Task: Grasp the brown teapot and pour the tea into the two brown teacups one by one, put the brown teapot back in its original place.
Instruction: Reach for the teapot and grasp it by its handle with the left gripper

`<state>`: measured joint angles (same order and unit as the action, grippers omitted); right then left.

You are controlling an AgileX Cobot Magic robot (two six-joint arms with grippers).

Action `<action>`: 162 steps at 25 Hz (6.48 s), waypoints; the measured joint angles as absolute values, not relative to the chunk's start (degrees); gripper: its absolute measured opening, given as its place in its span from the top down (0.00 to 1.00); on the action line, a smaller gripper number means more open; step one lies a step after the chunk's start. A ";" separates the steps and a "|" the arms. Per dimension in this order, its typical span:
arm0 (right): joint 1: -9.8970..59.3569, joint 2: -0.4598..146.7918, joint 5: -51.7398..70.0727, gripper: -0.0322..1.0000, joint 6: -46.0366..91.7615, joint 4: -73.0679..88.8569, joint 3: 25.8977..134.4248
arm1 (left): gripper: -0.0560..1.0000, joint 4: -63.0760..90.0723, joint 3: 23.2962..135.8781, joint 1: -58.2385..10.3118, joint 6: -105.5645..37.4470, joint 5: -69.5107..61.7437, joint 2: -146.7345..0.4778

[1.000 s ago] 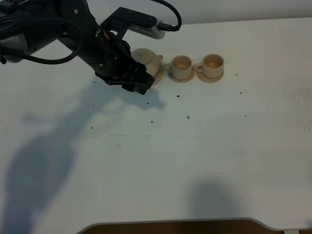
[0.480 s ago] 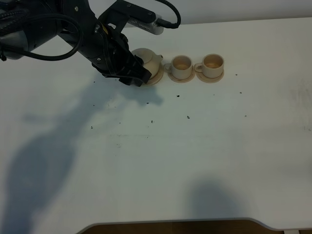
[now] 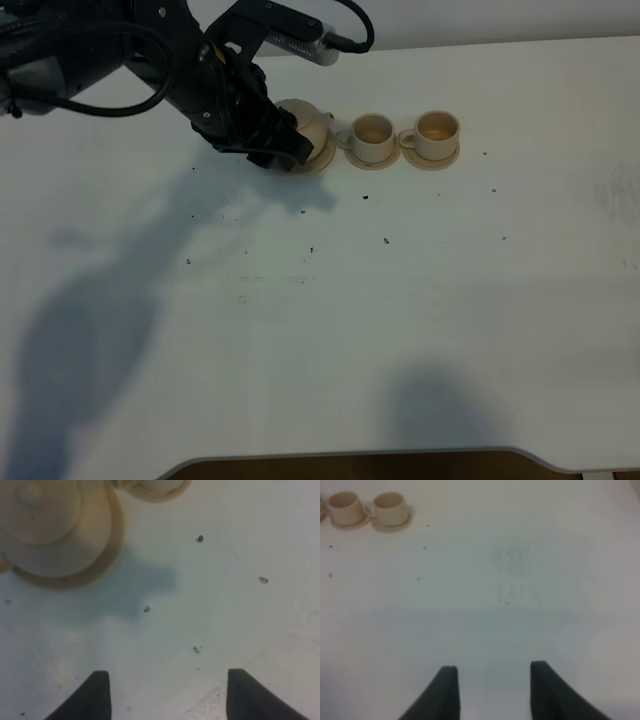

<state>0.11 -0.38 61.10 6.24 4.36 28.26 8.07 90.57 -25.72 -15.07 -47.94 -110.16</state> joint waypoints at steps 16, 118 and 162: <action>0.11 -0.38 61.10 0.62 6.24 4.99 28.26 | 0.47 -3.07 117.51 -25.72 -26.89 -68.28 -125.48; 0.11 -0.38 61.10 0.62 6.28 5.17 28.26 | 0.55 0.00 130.18 -19.96 -24.35 -68.26 -142.02; 0.11 -0.38 61.06 0.62 6.28 5.17 28.26 | 0.55 -1.42 130.18 -19.08 -19.26 -66.24 -142.80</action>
